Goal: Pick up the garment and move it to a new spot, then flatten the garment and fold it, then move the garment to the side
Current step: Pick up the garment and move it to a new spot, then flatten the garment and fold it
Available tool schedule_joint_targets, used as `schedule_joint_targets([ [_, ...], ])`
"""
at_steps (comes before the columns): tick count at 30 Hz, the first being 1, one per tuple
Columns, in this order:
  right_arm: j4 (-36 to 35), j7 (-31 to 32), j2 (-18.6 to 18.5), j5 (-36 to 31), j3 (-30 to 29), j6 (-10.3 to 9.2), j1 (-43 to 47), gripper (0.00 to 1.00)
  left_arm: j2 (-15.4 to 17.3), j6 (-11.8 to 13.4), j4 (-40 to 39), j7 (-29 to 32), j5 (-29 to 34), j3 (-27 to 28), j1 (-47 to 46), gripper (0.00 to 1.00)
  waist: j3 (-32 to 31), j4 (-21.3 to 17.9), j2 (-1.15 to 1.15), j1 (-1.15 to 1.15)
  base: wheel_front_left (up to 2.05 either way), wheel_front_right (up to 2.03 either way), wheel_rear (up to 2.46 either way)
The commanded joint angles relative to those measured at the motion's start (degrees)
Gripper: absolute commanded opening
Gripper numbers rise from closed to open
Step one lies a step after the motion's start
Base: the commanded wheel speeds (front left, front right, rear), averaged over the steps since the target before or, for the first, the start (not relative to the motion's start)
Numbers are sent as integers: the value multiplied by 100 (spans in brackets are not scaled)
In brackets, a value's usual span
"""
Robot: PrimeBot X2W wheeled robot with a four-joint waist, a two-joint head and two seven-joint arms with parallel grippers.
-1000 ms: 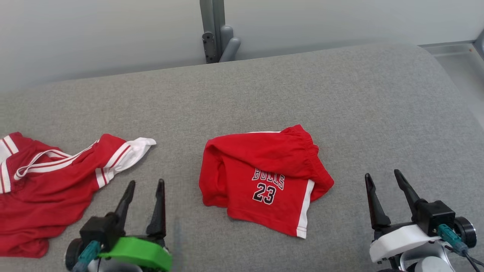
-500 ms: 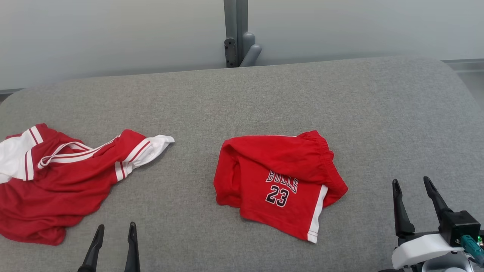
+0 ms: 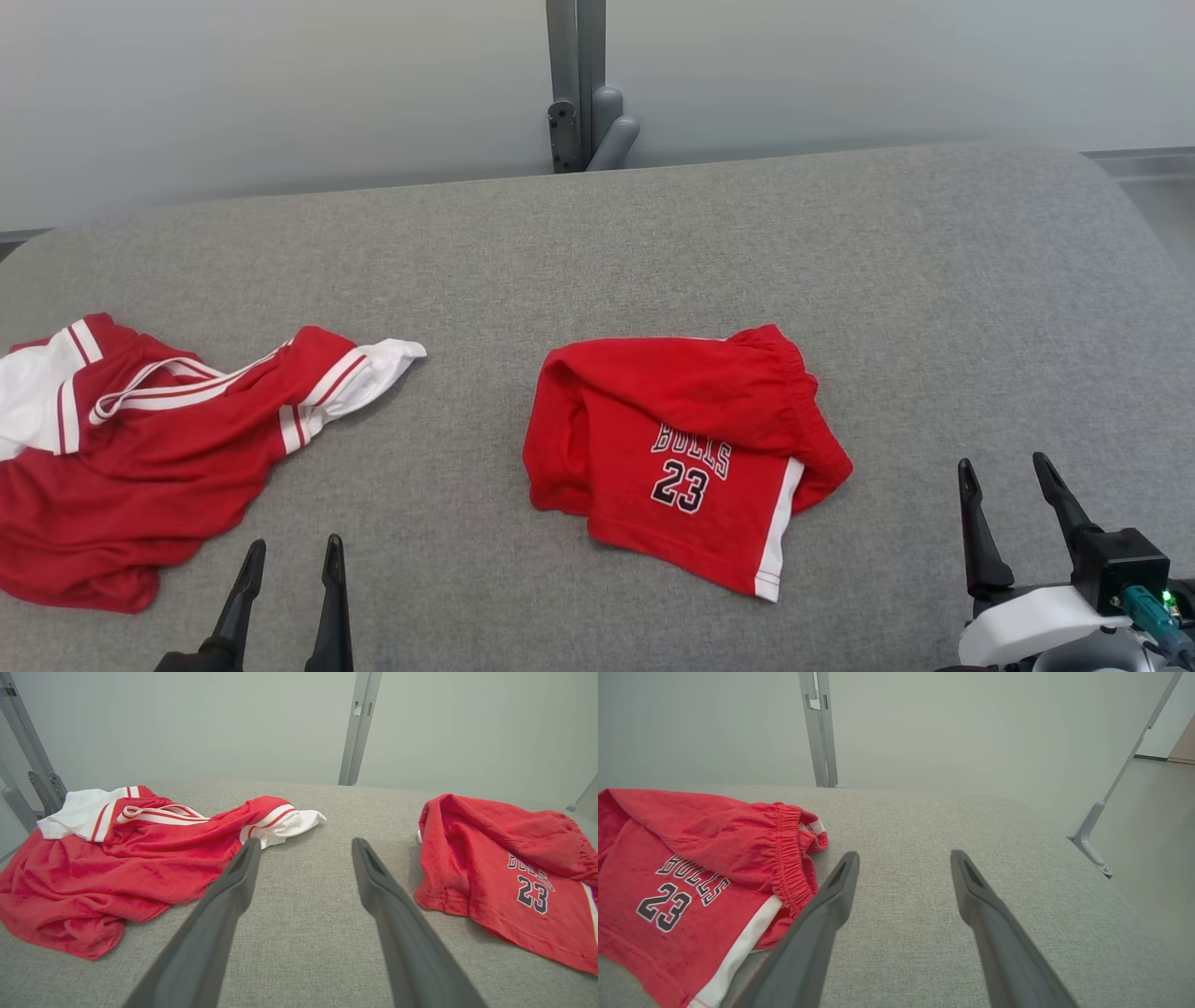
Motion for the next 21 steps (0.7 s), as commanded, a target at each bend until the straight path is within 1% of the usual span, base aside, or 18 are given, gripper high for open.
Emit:
schedule_joint_targets([
  [1, 28, -9, -14, 28, 5, -4, 2, 100, -1, -28, 30, -3, 33, 53, -75, 100, -7, -6, 1, 0, 0, 0, 0],
  [17, 65, -9, -8, 64, 94, -4, -58, 100, -29, -73, 120, -3, 91, 12, -75, 100, 9, 5, 1, 0, 0, 0, 0],
  [19, 64, -9, -6, 64, 128, -4, -85, 100, -30, -75, 149, -3, 49, -103, -79, 100, 10, -37, 1, 0, 0, 0, 0],
  [21, 45, -9, -12, 72, 142, -4, -110, 100, -32, -76, 164, -3, -34, -411, -118, 100, 18, -90, 1, 0, 0, 0, 0],
])
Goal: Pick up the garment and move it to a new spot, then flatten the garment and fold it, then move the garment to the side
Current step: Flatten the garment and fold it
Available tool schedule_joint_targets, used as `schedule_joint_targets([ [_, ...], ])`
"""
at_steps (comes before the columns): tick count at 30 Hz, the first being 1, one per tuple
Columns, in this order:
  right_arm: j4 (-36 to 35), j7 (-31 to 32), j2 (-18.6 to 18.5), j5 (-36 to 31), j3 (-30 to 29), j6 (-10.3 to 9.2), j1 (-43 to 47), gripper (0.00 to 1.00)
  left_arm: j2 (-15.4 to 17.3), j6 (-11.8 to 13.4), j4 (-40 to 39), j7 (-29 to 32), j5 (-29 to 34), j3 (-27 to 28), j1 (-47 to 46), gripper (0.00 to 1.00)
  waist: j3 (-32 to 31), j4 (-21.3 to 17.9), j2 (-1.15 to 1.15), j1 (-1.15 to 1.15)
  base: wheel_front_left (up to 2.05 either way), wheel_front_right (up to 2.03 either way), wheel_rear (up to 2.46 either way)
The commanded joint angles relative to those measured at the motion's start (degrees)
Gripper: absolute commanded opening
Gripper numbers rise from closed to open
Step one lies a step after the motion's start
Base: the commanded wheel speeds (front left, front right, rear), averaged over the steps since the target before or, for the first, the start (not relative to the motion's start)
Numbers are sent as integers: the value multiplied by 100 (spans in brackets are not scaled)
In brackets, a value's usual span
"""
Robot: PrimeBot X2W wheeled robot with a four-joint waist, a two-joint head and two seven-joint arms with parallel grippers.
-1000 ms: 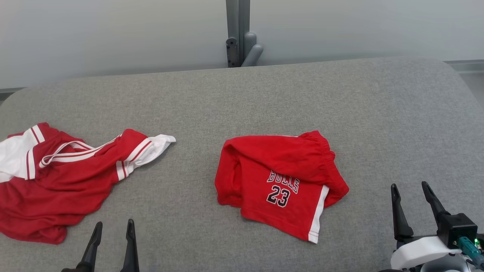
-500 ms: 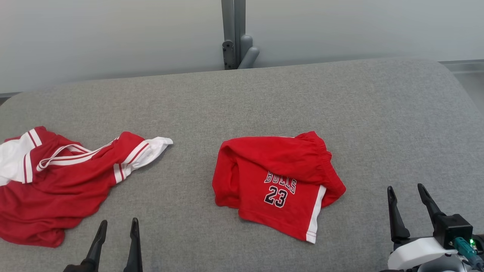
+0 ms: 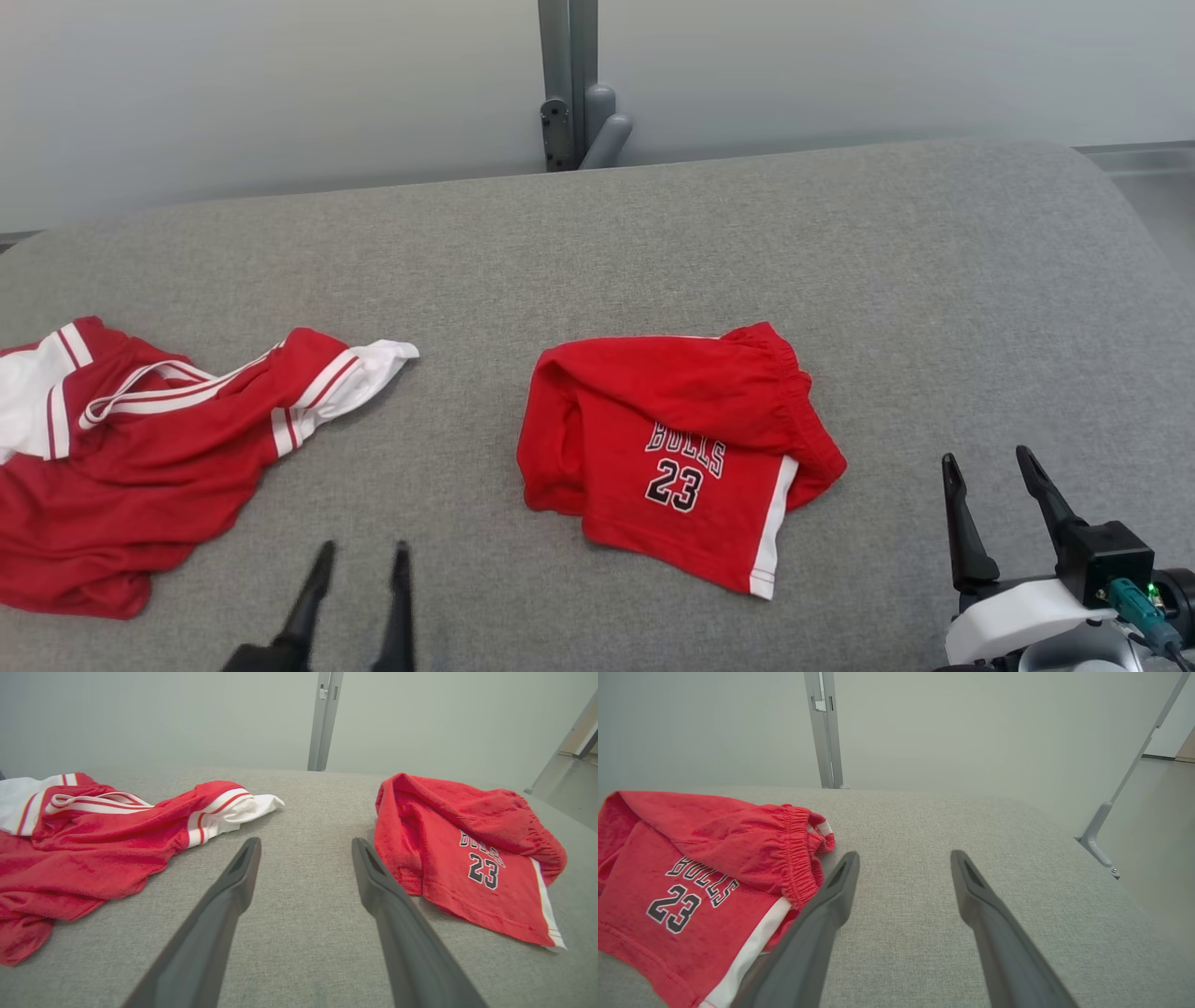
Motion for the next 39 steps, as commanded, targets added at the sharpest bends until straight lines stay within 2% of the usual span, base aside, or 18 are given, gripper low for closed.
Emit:
schedule_joint_targets([
  [1, -15, -9, -24, 40, 10, -4, -51, 100, -9, -26, -15, -3, -22, -180, -133, 100, 16, -60, 0, 0, 0, 0, 0],
  [6, -71, -9, -33, 49, 75, -4, -133, 100, -1, -22, 133, 82, -86, -1404, -446, 100, 104, -302, 0, 0, 0, 0, 0],
  [12, -102, -9, -29, 78, 105, -4, -244, 100, 7, -23, 419, 744, -570, -2970, -1305, 100, 330, -658, 0, 0, 0, 0, 0],
  [16, -121, -9, -11, 105, 81, -4, -350, 100, 7, 9, 802, 1226, -988, -3583, -1817, 100, 523, -956, 0, 0, 0, 0, 0],
  [21, -119, -9, 12, 151, 27, -4, -449, 100, 7, 292, 1457, 1482, -1182, -4028, -2262, 100, 711, -1276, 0, 0, 0, 0, 0],
  [28, -127, -9, 36, 189, -7, -4, -532, 100, 3, 747, 2162, 1395, -1447, -4450, -2763, 100, 923, -1472, 0, 0, 0, 0, 0],
  [34, -121, -9, 41, 217, -24, -4, -583, 100, 3, 995, 2601, 1286, -1660, -4636, -3031, 100, 1017, -1497, 0, 0, 0, 0, 0],
  [39, -110, -9, 41, 281, -51, -4, -656, 100, 12, 1098, 3028, 1269, -1879, -4854, -3149, 100, 1087, -1476, 0, 0, 0, 0, 0],
])
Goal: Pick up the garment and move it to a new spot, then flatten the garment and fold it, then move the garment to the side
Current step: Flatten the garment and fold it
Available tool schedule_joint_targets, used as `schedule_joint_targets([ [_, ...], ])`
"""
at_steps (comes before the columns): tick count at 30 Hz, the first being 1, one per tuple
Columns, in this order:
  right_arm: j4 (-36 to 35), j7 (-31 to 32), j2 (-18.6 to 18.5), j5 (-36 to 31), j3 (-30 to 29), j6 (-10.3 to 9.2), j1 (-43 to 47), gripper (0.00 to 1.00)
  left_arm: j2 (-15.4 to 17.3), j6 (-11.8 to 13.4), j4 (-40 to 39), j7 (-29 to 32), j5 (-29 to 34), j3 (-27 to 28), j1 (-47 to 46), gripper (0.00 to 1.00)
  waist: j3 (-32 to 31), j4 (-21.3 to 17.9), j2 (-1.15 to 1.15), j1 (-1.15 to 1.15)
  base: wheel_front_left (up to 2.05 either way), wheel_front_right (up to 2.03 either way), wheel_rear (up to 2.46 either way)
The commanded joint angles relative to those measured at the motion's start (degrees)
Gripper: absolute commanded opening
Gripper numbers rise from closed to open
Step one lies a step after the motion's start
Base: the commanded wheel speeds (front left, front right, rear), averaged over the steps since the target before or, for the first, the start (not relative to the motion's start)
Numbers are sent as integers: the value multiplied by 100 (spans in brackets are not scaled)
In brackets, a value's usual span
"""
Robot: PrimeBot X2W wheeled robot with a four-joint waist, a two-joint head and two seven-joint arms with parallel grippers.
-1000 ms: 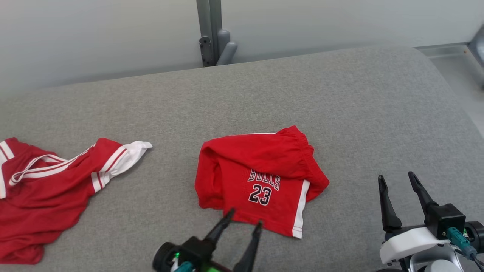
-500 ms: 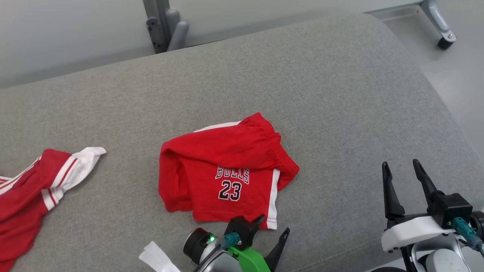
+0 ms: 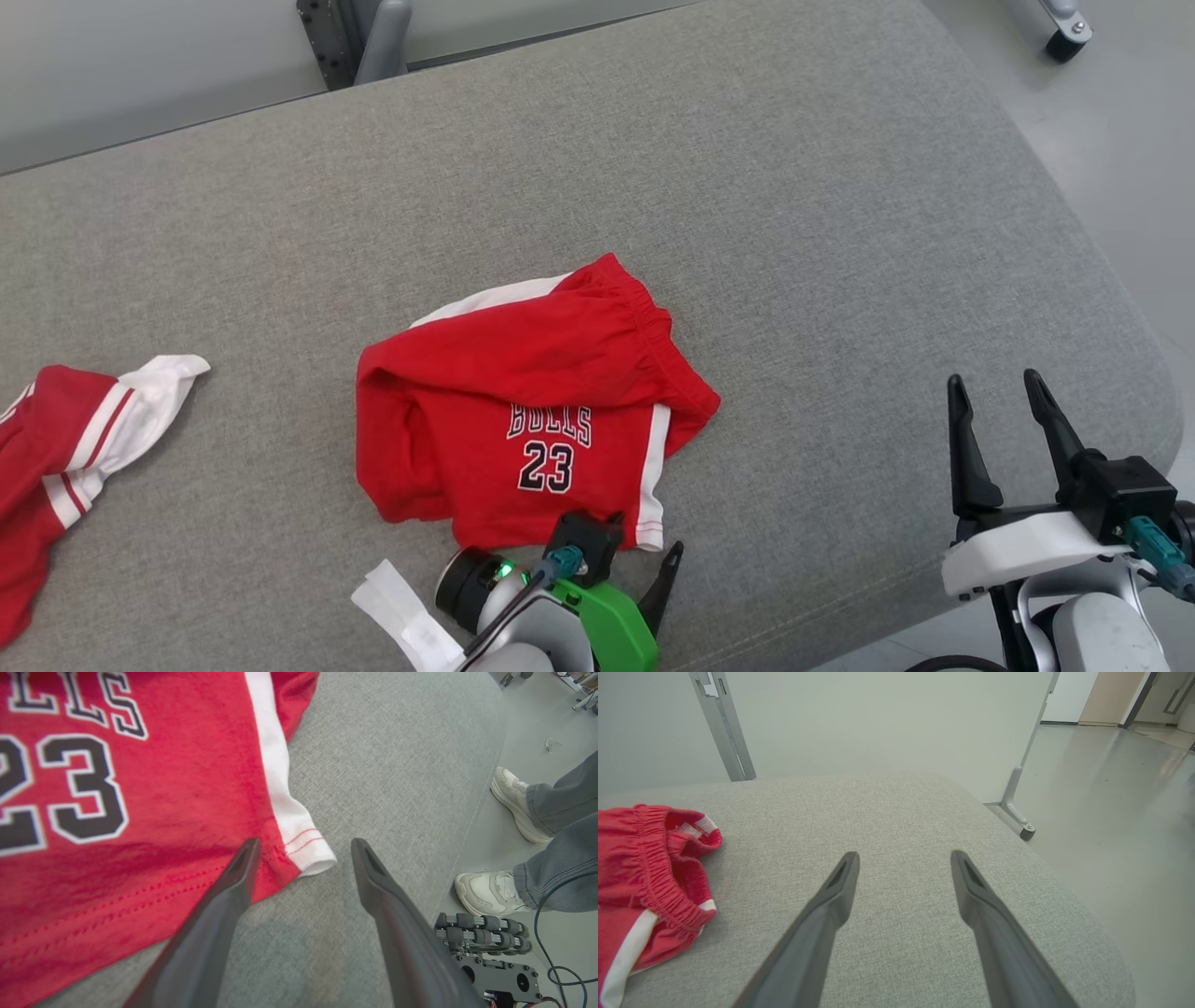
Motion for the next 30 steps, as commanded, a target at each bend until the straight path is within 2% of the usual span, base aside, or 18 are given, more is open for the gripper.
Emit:
schedule_joint_targets([
  [1, 2, -9, -10, 20, -18, -4, -41, 100, 42, 43, 156, 8, -103, -75, -15, 100, 21, 12, 0, 0, 0, 0, 0],
  [4, 9, -9, -10, 28, -24, -4, -54, 100, 47, 55, 330, -42, -204, -209, -59, 100, 27, 25, 0, 0, 0, 0, 0],
  [5, 10, -9, -10, 33, -26, -4, -59, 100, 48, 67, 393, -68, -224, -264, -89, 85, 26, 31, 0, 0, 0, 0, 0],
  [6, 14, -9, -9, 39, -24, -4, -62, 100, 49, 82, 455, -84, -222, -312, -118, 64, 23, 35, 0, 0, 0, 0, 0],
  [7, 29, -9, -10, 52, -24, -4, -65, 100, 49, 79, 545, -135, -265, -395, -144, 20, 12, 44, 0, 0, 0, 0, 0],
  [8, 35, -9, -10, 63, -25, -4, -67, 100, 49, 75, 596, -161, -279, -444, -166, 0, 7, 48, 0, 0, 0, 0, 0],
  [14, 57, -9, -10, 74, -23, -4, -23, 100, 48, -7, 733, -311, -531, -530, -301, 0, -60, 73, 0, 0, 0, 0, 0],
  [17, 47, -9, -10, 99, -40, -4, 3, 100, 39, -32, 449, -387, -778, -314, -496, 0, -101, 77, 0, 0, 0, 0, 0],
  [19, 48, -9, -10, 111, -47, -4, 15, 100, 162, -20, 146, -383, -856, -141, -743, 0, -117, 81, 0, 0, 0, 0, 0],
  [24, 93, -9, -10, 188, 11, -4, 119, 100, 987, 105, -1107, 114, -625, 115, -1510, 0, -203, 114, 0, 0, 0, 0, 0],
  [30, 152, -9, -11, 315, 113, -4, 100, 100, 2199, -54, -3013, 1493, -760, 473, -2365, 0, -263, 28, 0, 0, 0, 0, 0],
])
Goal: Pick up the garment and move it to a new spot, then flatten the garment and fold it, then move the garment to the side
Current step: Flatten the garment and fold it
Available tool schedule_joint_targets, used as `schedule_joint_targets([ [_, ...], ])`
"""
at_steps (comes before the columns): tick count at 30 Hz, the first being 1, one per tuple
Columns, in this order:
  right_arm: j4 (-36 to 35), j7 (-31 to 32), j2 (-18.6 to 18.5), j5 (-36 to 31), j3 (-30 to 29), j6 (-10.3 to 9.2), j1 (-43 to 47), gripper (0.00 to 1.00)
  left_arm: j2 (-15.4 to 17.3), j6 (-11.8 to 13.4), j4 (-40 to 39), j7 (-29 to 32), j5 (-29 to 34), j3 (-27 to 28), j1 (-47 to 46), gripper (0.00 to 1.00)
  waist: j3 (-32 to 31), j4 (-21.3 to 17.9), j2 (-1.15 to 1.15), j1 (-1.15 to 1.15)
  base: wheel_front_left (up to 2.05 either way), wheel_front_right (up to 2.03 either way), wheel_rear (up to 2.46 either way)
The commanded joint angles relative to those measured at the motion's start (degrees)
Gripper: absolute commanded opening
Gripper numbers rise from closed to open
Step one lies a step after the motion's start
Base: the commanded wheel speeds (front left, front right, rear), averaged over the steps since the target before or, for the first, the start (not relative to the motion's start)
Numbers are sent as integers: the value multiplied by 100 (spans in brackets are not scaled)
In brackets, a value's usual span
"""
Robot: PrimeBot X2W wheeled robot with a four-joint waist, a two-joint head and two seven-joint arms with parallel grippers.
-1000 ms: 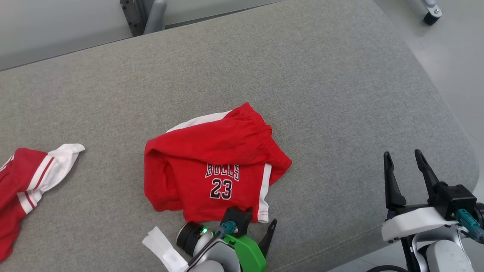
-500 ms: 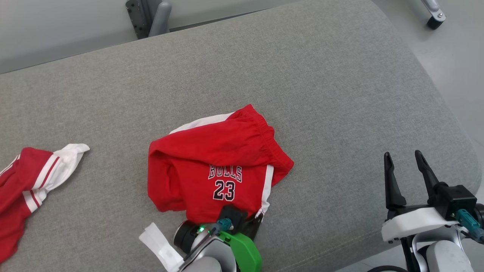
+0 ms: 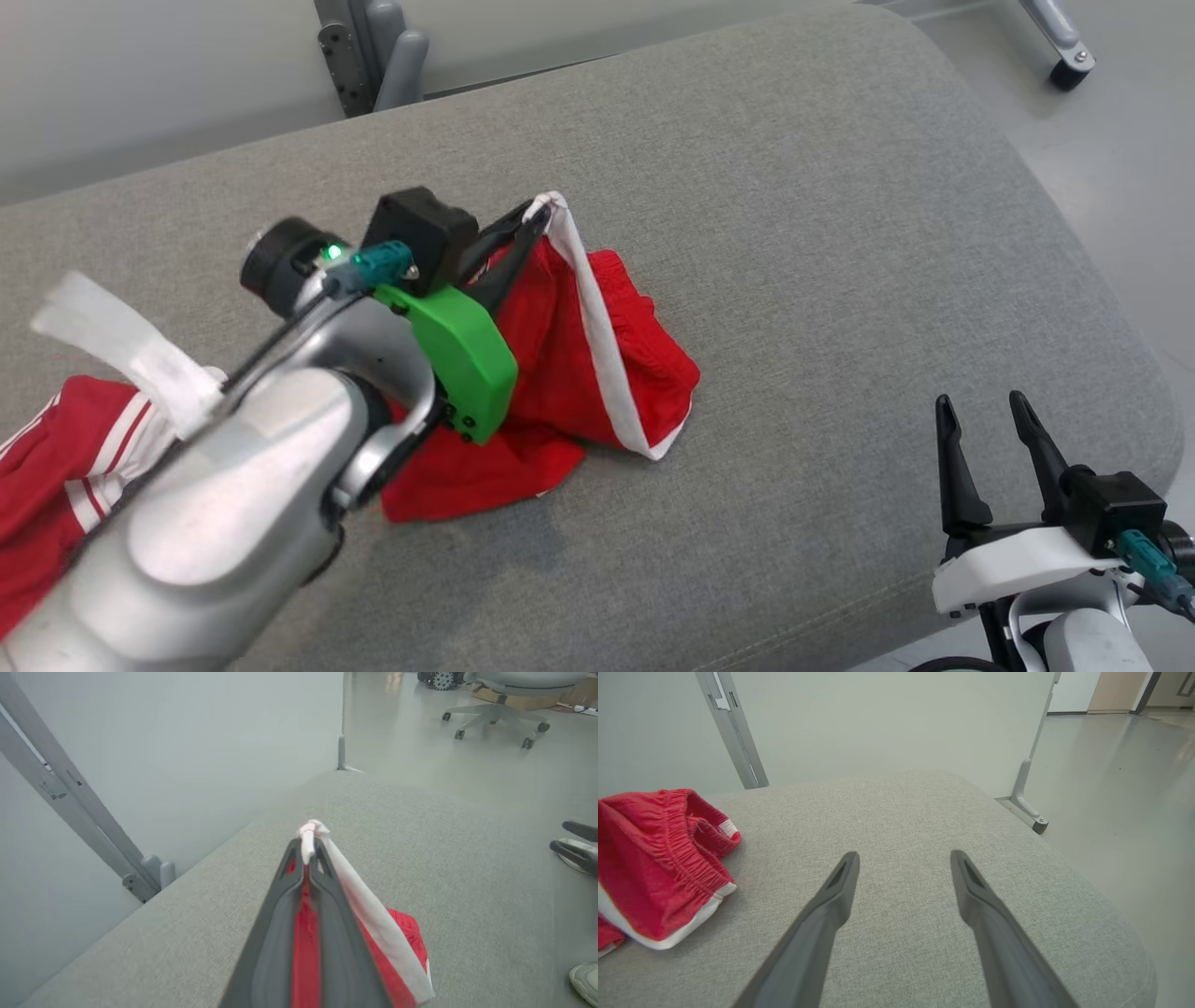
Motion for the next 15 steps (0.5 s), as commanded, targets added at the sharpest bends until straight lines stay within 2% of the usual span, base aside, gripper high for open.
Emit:
schedule_joint_targets([
  [1, 30, -9, -14, 52, 21, -4, 1, 100, 291, -30, -371, 337, 12, 98, -314, 0, -8, -51, 0, 0, 0, 0, 0],
  [7, 87, -9, -14, 151, 104, -4, -84, 100, 574, -149, -1044, 1140, -187, 316, -1030, 0, -26, -163, 0, 0, 0, 0, 0],
  [10, 113, -9, -14, 205, 136, -4, -121, 100, 562, -242, -1174, 1455, -204, 364, -1485, 0, -48, -247, 0, 0, 0, 0, 0],
  [15, 139, -9, -15, 254, 150, -4, -152, 100, 306, -341, -1033, 1705, -162, 351, -2129, 0, -110, -361, 0, 0, 0, 0, 0],
])
